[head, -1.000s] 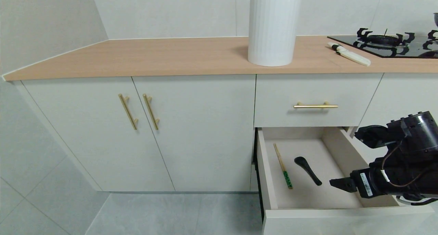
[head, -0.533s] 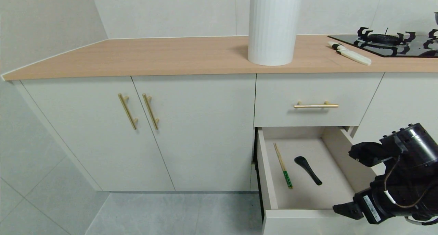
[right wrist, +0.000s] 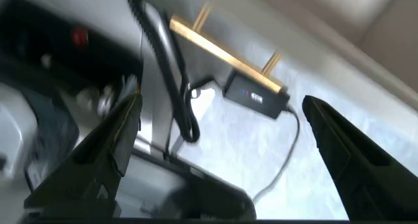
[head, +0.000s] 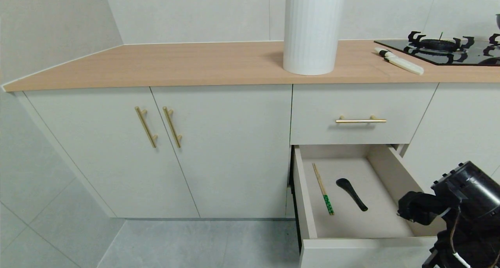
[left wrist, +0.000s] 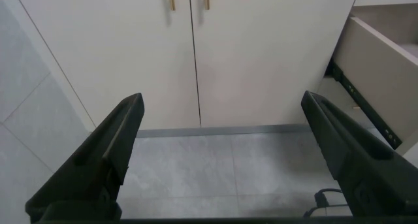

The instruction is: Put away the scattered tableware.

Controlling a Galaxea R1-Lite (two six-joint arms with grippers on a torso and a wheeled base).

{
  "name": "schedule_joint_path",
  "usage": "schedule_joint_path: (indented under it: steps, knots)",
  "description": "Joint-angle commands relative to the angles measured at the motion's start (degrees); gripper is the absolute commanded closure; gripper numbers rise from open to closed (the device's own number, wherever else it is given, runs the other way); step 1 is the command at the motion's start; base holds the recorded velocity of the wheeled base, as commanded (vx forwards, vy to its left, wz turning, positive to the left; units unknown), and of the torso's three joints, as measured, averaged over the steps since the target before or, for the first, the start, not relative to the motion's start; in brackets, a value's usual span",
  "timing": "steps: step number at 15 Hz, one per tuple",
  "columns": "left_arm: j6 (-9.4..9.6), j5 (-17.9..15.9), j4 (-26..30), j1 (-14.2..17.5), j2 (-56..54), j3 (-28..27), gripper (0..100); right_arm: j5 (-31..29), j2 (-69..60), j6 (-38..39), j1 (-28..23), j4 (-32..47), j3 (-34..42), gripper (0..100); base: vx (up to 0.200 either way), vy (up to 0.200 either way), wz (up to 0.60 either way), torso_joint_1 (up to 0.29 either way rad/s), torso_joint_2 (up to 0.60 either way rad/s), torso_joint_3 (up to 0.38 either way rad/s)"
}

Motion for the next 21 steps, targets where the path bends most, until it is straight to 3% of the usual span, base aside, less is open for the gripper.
schedule_joint_path:
  steps: [1,6,15,21]
  knots:
    - [0.01,0.01,-0.01,-0.01,0.02,0.02,0,0.01,0.83,-0.68,0.38,0.91,0.11,0,0.000,0.000,0.00,0.000,0.00,0.000]
    - [0.01,0.01,-0.01,-0.01,0.02,0.02,0,-0.08,6.98,-0.33,0.29,0.91,-0.24,0,0.000,0.000,0.00,0.000,0.00,0.000]
    - [0.01,0.01,-0.01,-0.01,0.02,0.02,0,-1.49,17.27,17.87,-1.11,4.87,-10.44,0,0.000,0.000,0.00,0.000,0.00,0.000]
    - [0.01,0.01,-0.01,-0.01,0.02,0.02,0,-3.25,19.82,21.82,-2.43,4.52,-13.16,0,0.000,0.000,0.00,0.000,0.00,0.000]
